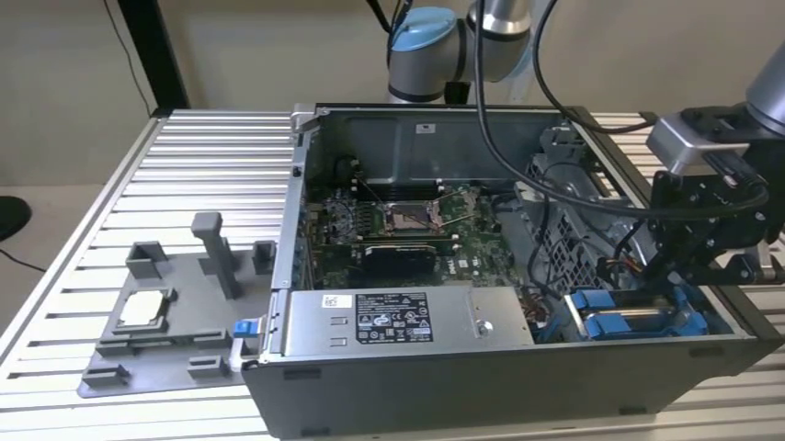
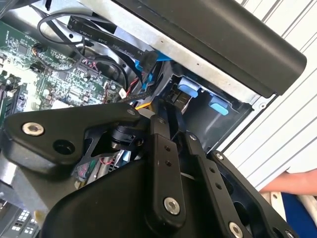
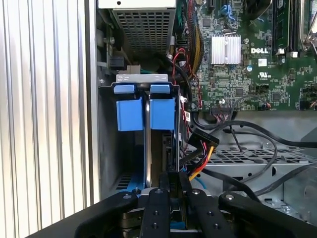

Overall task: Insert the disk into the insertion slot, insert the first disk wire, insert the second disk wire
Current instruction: 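Insert the first disk wire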

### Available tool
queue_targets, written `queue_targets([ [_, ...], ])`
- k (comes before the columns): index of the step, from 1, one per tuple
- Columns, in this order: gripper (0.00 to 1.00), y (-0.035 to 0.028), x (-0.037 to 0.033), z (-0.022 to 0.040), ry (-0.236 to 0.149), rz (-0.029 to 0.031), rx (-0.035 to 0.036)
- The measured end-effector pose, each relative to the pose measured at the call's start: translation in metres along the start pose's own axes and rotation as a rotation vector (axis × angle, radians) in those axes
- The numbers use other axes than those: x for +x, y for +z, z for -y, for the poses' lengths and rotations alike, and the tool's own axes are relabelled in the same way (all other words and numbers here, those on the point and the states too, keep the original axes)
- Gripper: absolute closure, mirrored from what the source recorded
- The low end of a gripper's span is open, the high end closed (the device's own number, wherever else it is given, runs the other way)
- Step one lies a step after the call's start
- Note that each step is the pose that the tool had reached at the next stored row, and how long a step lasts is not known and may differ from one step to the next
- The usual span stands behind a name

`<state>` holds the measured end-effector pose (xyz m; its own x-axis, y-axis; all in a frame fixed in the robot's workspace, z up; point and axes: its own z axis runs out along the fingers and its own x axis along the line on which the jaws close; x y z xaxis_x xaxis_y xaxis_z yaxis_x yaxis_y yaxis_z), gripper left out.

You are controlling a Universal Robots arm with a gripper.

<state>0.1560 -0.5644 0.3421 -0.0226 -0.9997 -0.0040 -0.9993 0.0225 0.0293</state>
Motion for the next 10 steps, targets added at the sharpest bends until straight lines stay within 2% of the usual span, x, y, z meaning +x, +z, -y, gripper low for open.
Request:
queue_targets([
  [10,1.00,0.0006,0.0012,0.0009,-0.001,-0.0003,-0.0001],
])
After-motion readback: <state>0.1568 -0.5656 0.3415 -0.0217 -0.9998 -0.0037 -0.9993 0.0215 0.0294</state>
